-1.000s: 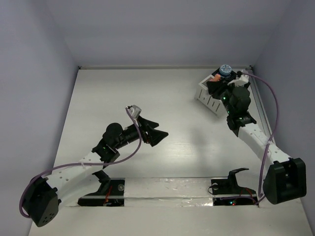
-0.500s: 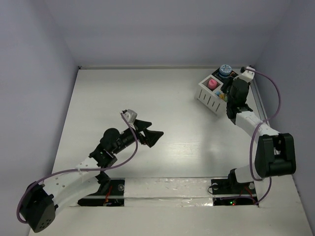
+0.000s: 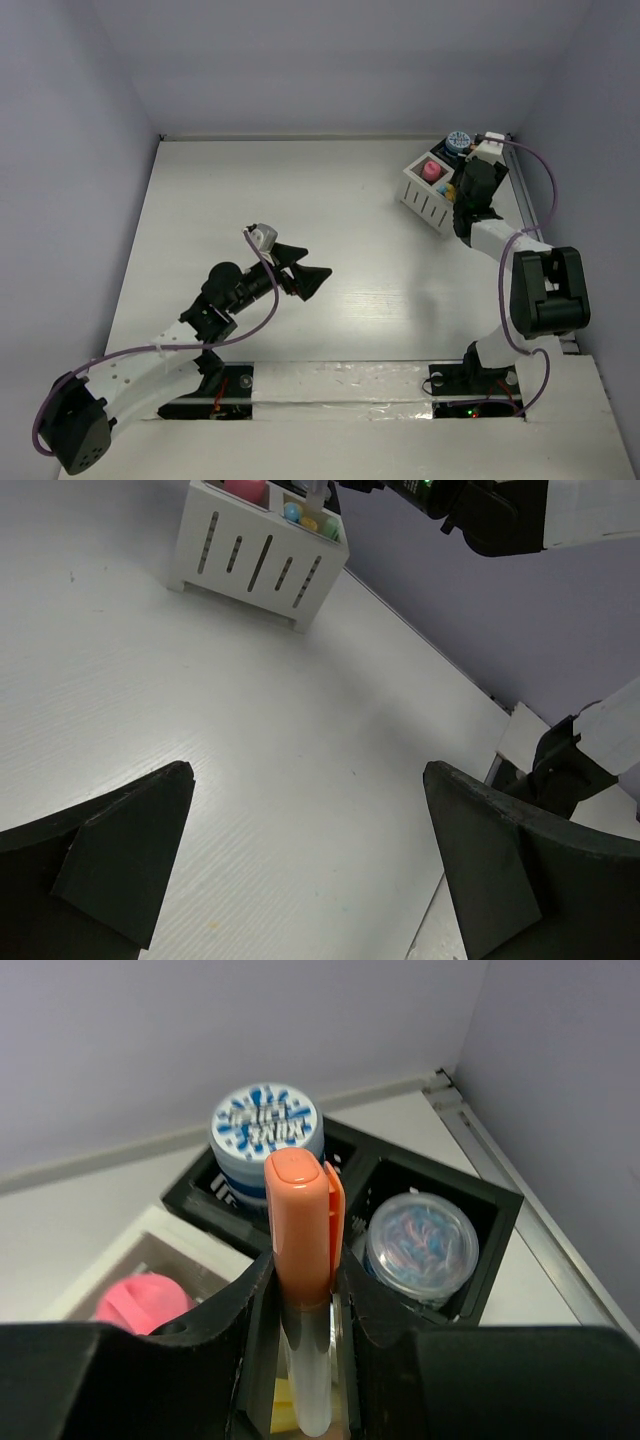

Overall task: Sort the stationery into containers
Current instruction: Place the pen in the storage box.

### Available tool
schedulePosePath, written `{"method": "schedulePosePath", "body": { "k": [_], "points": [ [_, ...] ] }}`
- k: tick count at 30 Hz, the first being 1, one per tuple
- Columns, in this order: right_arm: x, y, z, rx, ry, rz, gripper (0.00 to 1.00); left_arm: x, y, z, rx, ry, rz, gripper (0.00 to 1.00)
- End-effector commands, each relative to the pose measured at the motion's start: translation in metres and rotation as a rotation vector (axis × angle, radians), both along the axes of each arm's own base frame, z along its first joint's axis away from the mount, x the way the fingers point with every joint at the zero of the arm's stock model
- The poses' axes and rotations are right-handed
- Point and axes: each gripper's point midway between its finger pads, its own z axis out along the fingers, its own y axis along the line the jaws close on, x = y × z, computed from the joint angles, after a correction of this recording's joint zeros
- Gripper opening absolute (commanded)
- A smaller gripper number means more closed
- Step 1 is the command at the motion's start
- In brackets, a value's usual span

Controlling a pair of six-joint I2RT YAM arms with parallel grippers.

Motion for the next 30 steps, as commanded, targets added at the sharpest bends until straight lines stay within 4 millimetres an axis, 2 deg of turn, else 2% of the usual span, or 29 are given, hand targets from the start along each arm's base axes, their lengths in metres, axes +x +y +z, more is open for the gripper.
{"method": "schedulePosePath", "body": {
  "k": [1, 4, 6, 11, 15, 18, 19, 22, 24, 26, 28, 30],
  "points": [
    [0.001, -0.009, 0.027, -0.046, -0.092, -0.032, 0.00, -0.001, -0.003, 0.010, -0.018, -0.044, -0.010, 0.99],
    [-0.002, -0.010, 0.020, -0.070, -0.081, -0.032, 0.01, 0.000, -0.003, 0.010, -0.017, -0.043, -0.012, 0.99],
    [-0.004, -0.011, 0.020, -0.086, -0.095, -0.030, 0.05, 0.000, -0.004, 0.010, -0.017, -0.043, -0.013, 0.99],
    [-0.012, -0.007, 0.009, -0.075, -0.100, -0.007, 0.19, -0.001, -0.003, 0.011, -0.017, -0.045, -0.010, 0.99],
    [-0.018, -0.003, -0.002, -0.056, -0.091, -0.002, 0.25, 0.000, 0.001, 0.014, -0.029, -0.052, 0.008, 0.99],
    [-0.024, -0.002, -0.007, -0.031, -0.094, 0.005, 0.50, -0.001, 0.003, 0.016, -0.035, -0.055, 0.011, 0.99],
    [-0.027, -0.002, -0.002, -0.024, -0.107, 0.006, 0.67, -0.001, 0.003, 0.016, -0.035, -0.055, 0.011, 0.99],
    [-0.033, 0.002, 0.010, 0.034, -0.142, 0.016, 0.87, -0.001, 0.003, 0.015, -0.034, -0.052, 0.014, 0.99],
    [-0.034, 0.005, 0.013, 0.064, -0.137, 0.030, 0.94, 0.000, 0.003, 0.014, -0.031, -0.050, 0.017, 0.99],
    [-0.039, 0.006, 0.028, 0.088, -0.164, 0.031, 1.00, 0.000, 0.004, 0.015, -0.031, -0.053, 0.020, 0.99],
    [-0.043, 0.008, 0.036, 0.117, -0.177, 0.040, 1.00, 0.001, 0.005, 0.015, -0.031, -0.053, 0.030, 0.99],
    [-0.052, 0.010, 0.055, 0.148, -0.216, 0.053, 1.00, 0.002, 0.006, 0.015, -0.029, -0.053, 0.037, 0.99]
  ]
}}
